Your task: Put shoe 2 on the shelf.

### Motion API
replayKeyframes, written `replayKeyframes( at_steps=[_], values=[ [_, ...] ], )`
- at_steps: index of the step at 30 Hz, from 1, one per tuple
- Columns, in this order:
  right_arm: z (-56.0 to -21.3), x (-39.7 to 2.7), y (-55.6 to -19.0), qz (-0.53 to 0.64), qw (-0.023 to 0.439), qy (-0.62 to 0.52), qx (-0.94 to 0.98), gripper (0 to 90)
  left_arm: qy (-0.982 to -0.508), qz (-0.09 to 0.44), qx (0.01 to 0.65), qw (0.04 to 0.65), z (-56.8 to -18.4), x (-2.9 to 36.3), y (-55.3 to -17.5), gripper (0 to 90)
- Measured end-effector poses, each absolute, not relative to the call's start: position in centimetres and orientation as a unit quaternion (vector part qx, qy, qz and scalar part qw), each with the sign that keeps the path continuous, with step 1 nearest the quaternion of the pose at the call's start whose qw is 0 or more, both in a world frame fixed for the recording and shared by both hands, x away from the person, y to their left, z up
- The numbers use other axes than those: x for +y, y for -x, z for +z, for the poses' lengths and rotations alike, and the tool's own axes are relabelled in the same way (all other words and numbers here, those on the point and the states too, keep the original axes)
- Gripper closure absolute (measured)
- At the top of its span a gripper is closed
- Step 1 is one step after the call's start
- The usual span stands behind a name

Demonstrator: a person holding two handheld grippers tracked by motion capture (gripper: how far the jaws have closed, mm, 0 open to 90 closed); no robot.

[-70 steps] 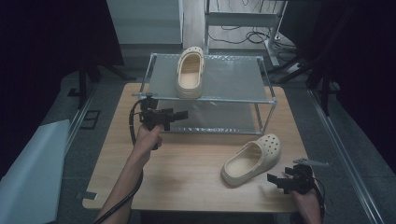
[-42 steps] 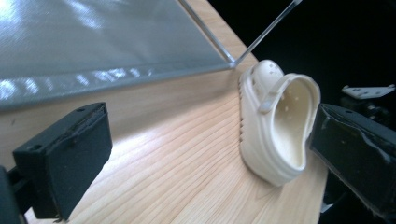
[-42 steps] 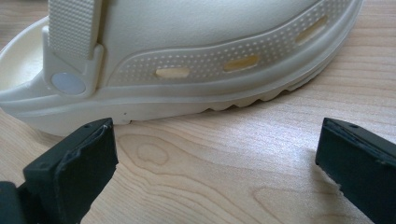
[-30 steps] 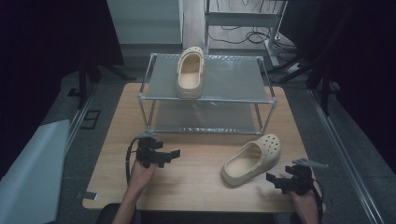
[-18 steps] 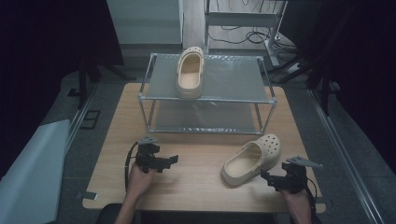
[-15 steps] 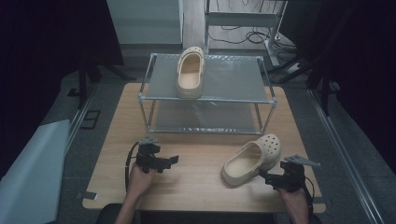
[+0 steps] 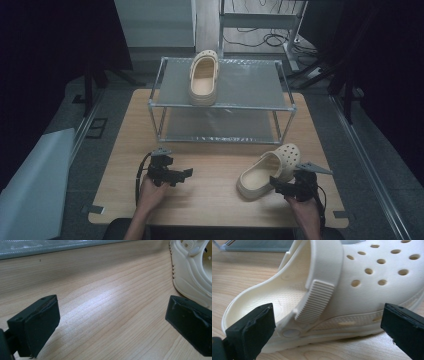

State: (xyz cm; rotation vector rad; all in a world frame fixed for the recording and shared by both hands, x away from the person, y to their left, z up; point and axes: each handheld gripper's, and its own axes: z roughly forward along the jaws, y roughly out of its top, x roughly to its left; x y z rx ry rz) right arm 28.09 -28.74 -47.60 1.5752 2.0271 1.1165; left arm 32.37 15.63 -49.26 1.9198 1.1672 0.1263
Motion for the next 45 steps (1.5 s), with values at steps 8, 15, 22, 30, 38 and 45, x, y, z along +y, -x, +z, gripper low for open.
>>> replayKeyframes(
  at_steps=[8, 15, 22, 30, 38, 45],
  values=[
    [-47.7, -27.8, -28.6, 0.364, 0.172, -0.563, 0.722, 0.0, -0.771, 0.049, 0.467, 0.430, -49.3, 15.6, -32.4, 0.0],
    [-47.3, -29.6, -28.0, 0.352, 0.152, -0.564, 0.731, 1.2, -0.767, 0.050, 0.471, 0.433, -49.3, 15.8, -32.3, 0.0],
    [-47.1, -33.0, -26.9, 0.335, 0.164, -0.585, 0.720, 0.9, -0.768, 0.049, 0.470, 0.433, -49.3, 15.7, -32.4, 0.0],
    [-46.9, -35.4, -27.3, 0.339, 0.145, -0.619, 0.693, 16.7, -0.766, 0.045, 0.471, 0.435, -49.3, 15.7, -32.5, 0.0],
    [-46.4, -33.9, -29.8, 0.333, 0.123, -0.622, 0.697, 48.5, -0.765, 0.047, 0.472, 0.436, -49.2, 15.8, -32.5, 0.0],
    [-45.9, -34.2, -30.2, 0.331, 0.093, -0.638, 0.689, 61.3, -0.765, 0.048, 0.470, 0.439, -49.1, 15.8, -32.5, 0.0]
  ],
)
